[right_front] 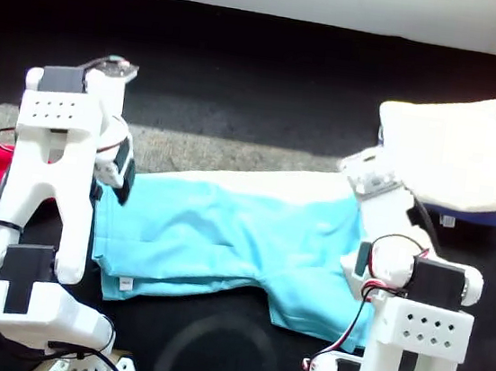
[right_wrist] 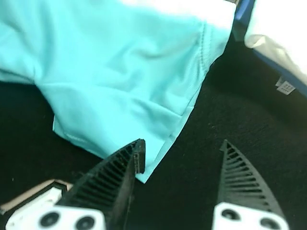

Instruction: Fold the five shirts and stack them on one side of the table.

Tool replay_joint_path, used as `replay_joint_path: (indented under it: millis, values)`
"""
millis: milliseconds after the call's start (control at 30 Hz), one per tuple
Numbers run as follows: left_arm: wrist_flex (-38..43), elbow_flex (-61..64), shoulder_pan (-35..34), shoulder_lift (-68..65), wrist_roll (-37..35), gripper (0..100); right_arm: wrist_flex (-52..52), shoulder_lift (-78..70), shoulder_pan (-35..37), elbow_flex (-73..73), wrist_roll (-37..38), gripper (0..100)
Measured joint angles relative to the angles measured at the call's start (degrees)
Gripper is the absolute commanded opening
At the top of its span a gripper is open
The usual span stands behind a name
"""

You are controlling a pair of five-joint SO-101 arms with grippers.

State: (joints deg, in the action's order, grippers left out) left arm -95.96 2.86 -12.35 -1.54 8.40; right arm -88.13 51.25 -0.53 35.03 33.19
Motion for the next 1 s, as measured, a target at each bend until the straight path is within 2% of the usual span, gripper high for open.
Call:
replay_joint_path:
  millis: [33,200,467,733,867,1000]
  values:
    - [1.23,-0.62,0.0,-0.62,0.0,0,3.43,0.0,0.53,0.53,-2.2,3.6]
    - [4.48,-1.67,0.09,-10.2,-0.09,1,19.08,-5.1,4.48,7.21,-6.42,0.8]
    - [13.19,-4.13,1.67,-27.25,-2.64,1,40.53,-29.36,5.98,9.85,-6.77,0.8]
    - [13.01,-18.55,0.88,-37.71,-3.69,1,43.34,-57.23,6.24,-5.45,-6.77,0.8]
    - [9.49,-34.11,0.35,-46.24,-3.69,1,43.25,-67.78,6.15,-16.0,-7.21,0.8]
    - [5.89,-54.51,0.35,-56.53,-3.69,1,43.25,-74.73,6.33,-26.2,-13.19,0.8]
